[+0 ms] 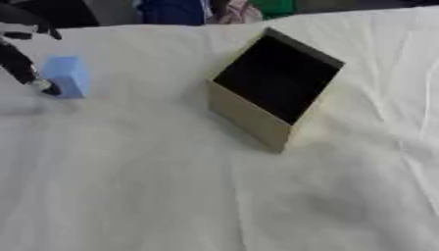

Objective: Pick up objects on the table and place them in the box.

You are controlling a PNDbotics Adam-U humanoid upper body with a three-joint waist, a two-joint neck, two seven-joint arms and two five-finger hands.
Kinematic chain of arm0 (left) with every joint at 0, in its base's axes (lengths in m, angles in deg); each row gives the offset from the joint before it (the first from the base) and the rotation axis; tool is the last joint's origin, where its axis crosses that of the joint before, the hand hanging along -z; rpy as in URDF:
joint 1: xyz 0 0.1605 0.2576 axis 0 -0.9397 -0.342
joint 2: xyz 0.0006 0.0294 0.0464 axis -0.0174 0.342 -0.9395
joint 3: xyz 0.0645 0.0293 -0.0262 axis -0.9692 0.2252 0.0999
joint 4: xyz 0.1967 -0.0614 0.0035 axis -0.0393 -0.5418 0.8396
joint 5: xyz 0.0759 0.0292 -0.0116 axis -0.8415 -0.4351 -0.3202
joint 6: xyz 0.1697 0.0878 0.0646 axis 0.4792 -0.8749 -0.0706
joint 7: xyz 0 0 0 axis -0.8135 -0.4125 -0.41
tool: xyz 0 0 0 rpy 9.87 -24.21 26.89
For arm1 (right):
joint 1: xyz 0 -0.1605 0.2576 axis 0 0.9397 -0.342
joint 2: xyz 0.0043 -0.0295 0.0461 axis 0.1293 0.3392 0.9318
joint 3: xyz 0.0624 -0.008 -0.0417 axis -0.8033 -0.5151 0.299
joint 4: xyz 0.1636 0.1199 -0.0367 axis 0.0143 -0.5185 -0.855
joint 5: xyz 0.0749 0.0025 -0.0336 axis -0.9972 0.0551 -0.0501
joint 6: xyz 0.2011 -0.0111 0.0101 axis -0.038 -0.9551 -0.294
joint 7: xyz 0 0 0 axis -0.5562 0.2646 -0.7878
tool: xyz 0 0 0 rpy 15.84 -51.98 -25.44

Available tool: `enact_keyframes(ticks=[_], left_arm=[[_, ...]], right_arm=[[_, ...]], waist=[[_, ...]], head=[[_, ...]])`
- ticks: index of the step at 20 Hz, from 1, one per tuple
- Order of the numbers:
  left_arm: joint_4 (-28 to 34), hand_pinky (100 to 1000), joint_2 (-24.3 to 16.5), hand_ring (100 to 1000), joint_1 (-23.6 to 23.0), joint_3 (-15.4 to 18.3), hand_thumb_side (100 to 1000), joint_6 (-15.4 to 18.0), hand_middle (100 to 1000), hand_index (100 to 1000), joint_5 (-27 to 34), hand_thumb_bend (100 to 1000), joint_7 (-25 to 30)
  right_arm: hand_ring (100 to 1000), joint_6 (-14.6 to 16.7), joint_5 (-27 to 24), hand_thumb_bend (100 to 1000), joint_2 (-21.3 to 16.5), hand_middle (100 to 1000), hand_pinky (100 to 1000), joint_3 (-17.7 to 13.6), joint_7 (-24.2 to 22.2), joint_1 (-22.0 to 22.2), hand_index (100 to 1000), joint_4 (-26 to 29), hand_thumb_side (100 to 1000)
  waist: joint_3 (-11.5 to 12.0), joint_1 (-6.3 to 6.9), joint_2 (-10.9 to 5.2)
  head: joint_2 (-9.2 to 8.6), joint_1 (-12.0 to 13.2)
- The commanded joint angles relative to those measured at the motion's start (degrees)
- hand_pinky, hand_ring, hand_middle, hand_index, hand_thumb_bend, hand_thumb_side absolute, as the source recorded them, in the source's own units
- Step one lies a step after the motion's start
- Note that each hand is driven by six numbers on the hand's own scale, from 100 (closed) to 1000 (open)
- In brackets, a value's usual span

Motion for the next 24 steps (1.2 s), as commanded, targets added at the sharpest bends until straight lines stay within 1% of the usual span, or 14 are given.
enact_keyframes(ticks=[1, 9, 14, 20, 24], left_arm=[[-0.8, 1000, -0.9, 1000, 2.2, 1.1, 454, 0.9, 1000, 1000, -1.3, 616, 0.6], [-4.3, 1000, -0.4, 1000, 4.0, 1.8, 437, 1.7, 1000, 1000, -2.9, 620, 0.6], [-7.0, 1000, 0.0, 1000, 4.6, 2.2, 428, 1.6, 1000, 1000, -5.5, 619, 0.6], [-9.4, 1000, 0.4, 1000, 4.8, 2.6, 400, 1.7, 999, 1000, -6.4, 574, 0.6], [-9.6, 1000, 0.5, 995, 4.9, 2.9, 383, 1.5, 975, 1000, -6.3, 551, 0.6]], right_arm=[[748, 0.0, 0.5, 100, -0.7, 635, 679, 0.0, -0.2, -0.4, 780, 0.9, 926], [743, 0.0, 1.0, 100, -0.3, 629, 678, 0.3, -0.1, -0.9, 777, 0.9, 927], [741, 0.2, 1.3, 100, -0.1, 626, 676, 0.5, 0.1, -1.2, 775, 0.9, 927], [738, 0.1, 1.3, 100, 0.4, 623, 674, 0.7, 0.2, -1.3, 773, 0.9, 928], [736, 0.1, 1.3, 100, 0.5, 621, 673, 0.9, 0.0, -1.4, 772, 0.9, 929]], waist=[[-0.3, 0.03, -0.73], [-1.4, 0.33, 0.65], [-2.0, 0.51, 1.41], [-2.2, 0.45, 2.02], [-2.2, 0.34, 2.25]], head=[[-1.08, 0.5], [-2.45, 1.7], [-3.16, 2.2], [-3.37, 2.3], [-3.70, 2.4]])
